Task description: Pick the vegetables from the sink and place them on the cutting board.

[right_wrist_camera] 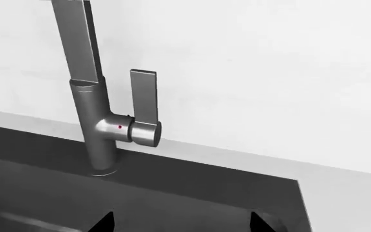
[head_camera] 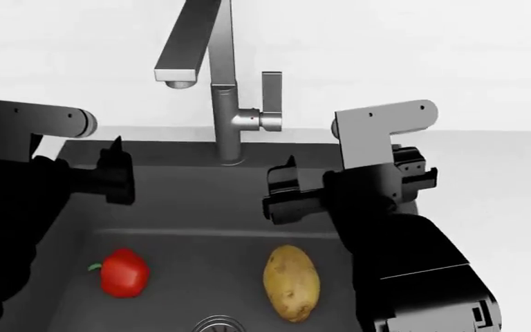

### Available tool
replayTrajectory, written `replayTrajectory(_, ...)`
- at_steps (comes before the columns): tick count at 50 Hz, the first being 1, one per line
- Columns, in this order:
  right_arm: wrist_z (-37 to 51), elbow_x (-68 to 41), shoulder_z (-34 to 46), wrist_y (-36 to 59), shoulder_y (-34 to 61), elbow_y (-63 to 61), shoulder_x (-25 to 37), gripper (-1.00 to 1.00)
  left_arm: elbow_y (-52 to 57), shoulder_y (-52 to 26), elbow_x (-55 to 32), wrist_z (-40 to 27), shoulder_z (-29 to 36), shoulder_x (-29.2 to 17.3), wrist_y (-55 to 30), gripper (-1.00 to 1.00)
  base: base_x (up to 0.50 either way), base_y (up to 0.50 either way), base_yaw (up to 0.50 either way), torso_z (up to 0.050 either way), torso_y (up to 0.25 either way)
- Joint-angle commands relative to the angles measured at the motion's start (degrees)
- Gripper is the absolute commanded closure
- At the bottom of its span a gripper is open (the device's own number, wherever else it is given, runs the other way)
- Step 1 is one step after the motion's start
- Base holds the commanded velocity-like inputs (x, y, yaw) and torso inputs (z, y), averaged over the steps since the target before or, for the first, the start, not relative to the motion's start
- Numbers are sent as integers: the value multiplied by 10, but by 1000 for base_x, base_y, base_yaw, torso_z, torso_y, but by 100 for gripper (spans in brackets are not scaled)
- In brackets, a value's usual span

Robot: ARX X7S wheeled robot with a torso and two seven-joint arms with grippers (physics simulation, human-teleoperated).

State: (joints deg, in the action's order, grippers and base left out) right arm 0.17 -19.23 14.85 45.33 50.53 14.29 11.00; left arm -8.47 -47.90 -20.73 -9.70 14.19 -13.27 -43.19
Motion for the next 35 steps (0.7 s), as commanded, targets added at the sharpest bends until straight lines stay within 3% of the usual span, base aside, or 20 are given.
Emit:
replayTrajectory(1, -13, -8, 35, 66, 13, 21, -6, -100, -9, 3, -1, -1, 5, 2, 4, -100, 0, 0, 0, 0, 0)
replayTrajectory(17, -48, 5, 104, 69, 29, 117, -36, -100, -9, 2, -5, -2, 7, 0, 3, -100, 0, 0, 0, 0, 0)
replayTrajectory(30, -75, 10, 114, 3, 78, 276, -76, -100, -3, 11, -10, -2, 3, -7, 5, -100, 0, 0, 0, 0, 0)
replayTrajectory(35, -66, 4, 113, 20, 67, 265, -72, -100, -4, 14, -12, -2, 0, -9, 7, -100, 0, 0, 0, 0, 0)
